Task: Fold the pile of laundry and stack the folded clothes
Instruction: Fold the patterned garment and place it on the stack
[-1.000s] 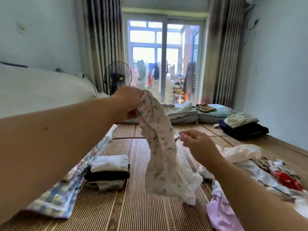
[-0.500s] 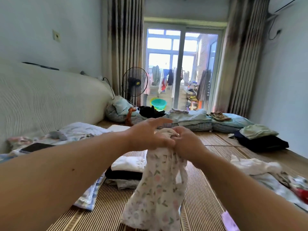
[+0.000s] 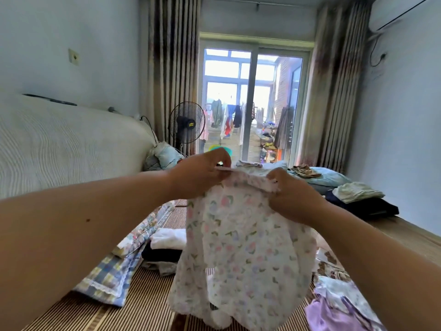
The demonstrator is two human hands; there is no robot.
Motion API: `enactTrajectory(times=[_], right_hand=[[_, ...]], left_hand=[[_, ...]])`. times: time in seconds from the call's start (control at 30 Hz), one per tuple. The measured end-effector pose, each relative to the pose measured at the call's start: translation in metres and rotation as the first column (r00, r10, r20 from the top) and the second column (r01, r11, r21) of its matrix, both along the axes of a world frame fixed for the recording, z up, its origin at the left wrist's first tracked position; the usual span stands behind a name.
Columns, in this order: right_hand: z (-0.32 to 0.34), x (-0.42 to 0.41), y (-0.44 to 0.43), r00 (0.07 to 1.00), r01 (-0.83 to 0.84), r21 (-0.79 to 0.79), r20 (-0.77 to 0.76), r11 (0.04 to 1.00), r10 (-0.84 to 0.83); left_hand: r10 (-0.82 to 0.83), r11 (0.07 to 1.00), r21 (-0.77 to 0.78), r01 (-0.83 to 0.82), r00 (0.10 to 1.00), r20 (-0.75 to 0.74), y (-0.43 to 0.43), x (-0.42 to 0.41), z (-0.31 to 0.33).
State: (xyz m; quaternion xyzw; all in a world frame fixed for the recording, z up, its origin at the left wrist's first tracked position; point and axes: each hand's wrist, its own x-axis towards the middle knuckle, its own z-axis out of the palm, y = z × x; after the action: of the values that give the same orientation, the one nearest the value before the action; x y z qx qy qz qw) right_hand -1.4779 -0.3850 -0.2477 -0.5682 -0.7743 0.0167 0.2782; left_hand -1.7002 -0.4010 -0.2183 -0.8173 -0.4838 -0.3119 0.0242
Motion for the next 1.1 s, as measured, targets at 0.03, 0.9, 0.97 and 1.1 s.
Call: enactTrajectory(times=[0.03, 0.9, 0.97, 1.1], right_hand=[[0.0, 0.009, 0.002, 0.999, 0.04, 0.034, 0.011, 0.999, -0.04], [0.076, 0.057, -0.044, 0.737, -0.56, -0.165, -0.547, 0.812, 0.398], [0.084, 0.067, -0.042, 0.681, -0.583, -0.147, -0.625, 0.799, 0.382], [0.089, 0.087, -0.027, 0.733, -0.427, -0.152, -0.635, 0.892, 0.243]], left_hand=[[0.004, 1.0, 0.007, -0.004, 1.0, 0.007, 0.0, -0.004, 0.003], [-0.326, 0.649, -0.577, 0.496, 0.867, 0.378, 0.007, 0.045, -0.038], [-0.296, 0.664, -0.592, 0.457, 0.888, 0.353, 0.01, 0.051, -0.037], [-0.225, 0.777, -0.494, 0.39, 0.905, 0.36, 0.014, 0.052, -0.01]])
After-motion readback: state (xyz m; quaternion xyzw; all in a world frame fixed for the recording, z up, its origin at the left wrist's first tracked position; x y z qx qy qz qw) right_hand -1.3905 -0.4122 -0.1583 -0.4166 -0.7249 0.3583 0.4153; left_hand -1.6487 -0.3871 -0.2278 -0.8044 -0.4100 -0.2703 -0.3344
